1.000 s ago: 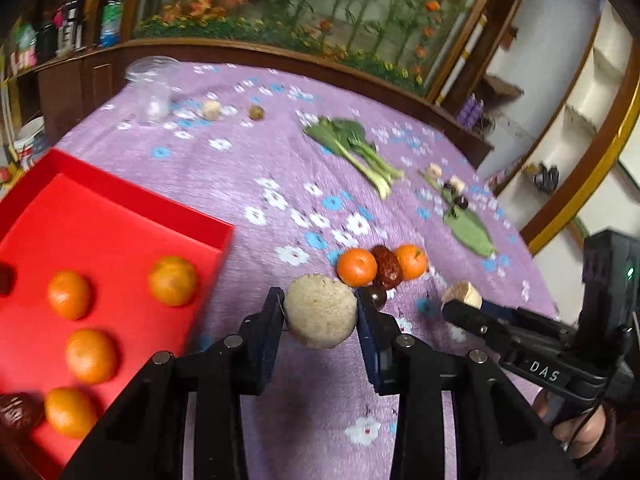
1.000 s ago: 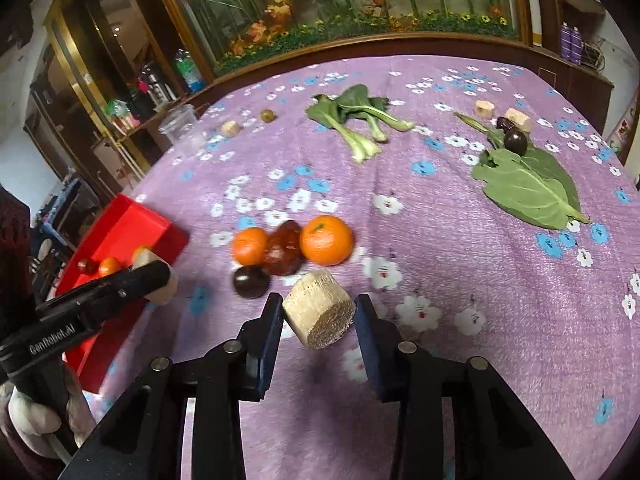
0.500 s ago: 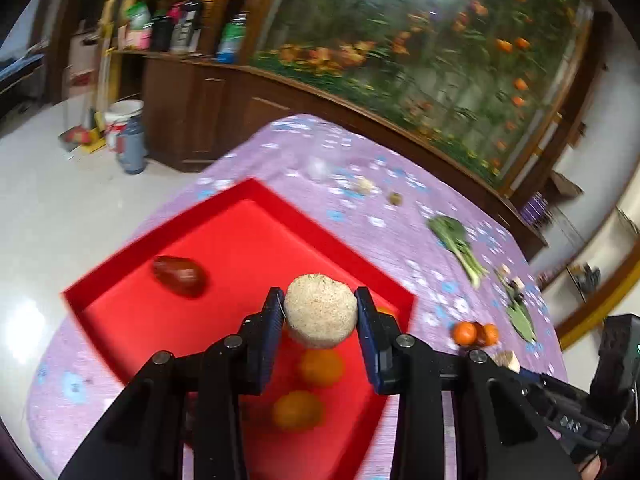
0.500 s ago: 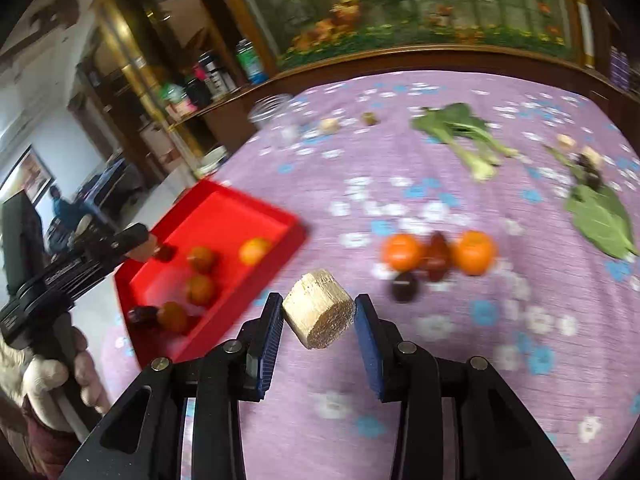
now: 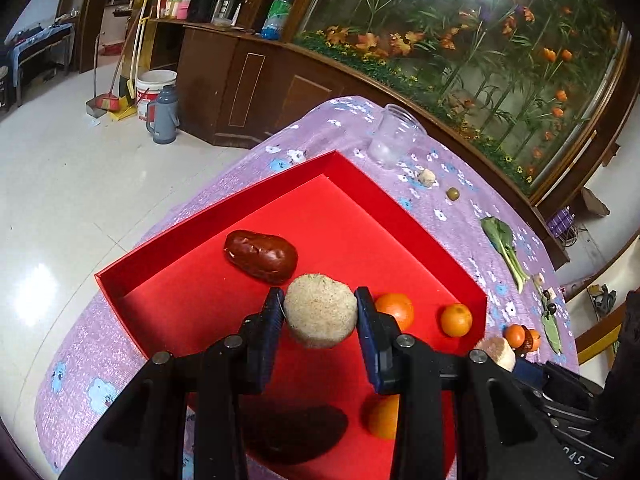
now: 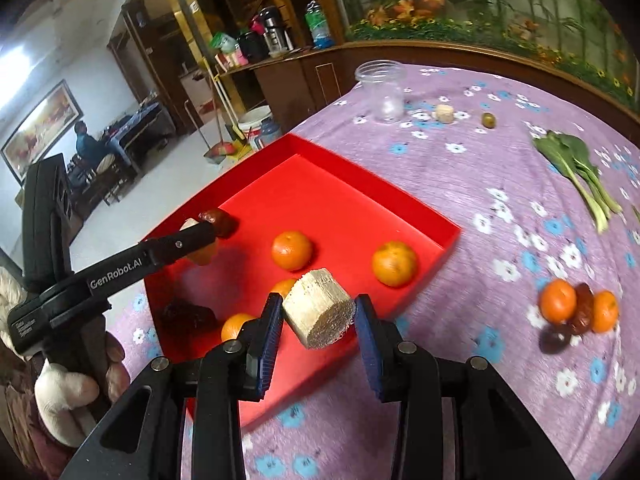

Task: Organize fruits
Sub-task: 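Carry the beige piece and bread cube over the red tray and release both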

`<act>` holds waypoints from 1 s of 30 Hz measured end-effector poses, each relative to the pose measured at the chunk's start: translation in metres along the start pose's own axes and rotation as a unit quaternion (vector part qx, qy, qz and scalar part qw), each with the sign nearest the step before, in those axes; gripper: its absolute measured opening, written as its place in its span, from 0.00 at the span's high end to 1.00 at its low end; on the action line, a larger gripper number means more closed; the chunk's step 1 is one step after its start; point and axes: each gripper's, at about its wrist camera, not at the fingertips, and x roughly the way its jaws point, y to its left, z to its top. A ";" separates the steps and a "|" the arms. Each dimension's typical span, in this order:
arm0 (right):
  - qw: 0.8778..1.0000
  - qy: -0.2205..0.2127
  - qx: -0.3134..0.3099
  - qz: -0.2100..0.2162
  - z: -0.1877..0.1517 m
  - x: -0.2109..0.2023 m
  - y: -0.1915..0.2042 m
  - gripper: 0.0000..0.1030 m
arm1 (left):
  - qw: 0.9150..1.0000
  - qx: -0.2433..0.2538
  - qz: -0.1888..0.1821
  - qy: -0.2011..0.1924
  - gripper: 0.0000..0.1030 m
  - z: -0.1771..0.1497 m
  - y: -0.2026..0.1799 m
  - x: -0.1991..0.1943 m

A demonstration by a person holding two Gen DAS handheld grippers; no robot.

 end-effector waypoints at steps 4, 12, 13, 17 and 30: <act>1.000 0.001 -0.016 -0.017 0.007 0.013 0.007 0.61 | 1.000 0.008 0.005 0.000 0.66 -0.001 -0.004 0.005; 1.000 0.010 -0.014 -0.022 0.015 0.031 0.006 0.61 | 1.000 0.018 0.014 0.000 0.66 -0.001 -0.007 0.010; 1.000 0.011 -0.013 -0.023 0.014 0.032 0.006 0.61 | 1.000 0.018 0.015 0.000 0.66 -0.002 -0.007 0.009; 1.000 0.013 -0.009 -0.022 0.015 0.037 0.005 0.60 | 1.000 0.010 0.010 -0.002 0.63 -0.002 -0.006 0.007; 1.000 -0.016 0.002 -0.023 0.013 0.014 0.002 0.45 | 0.999 -0.022 0.003 -0.028 0.38 0.004 -0.001 -0.021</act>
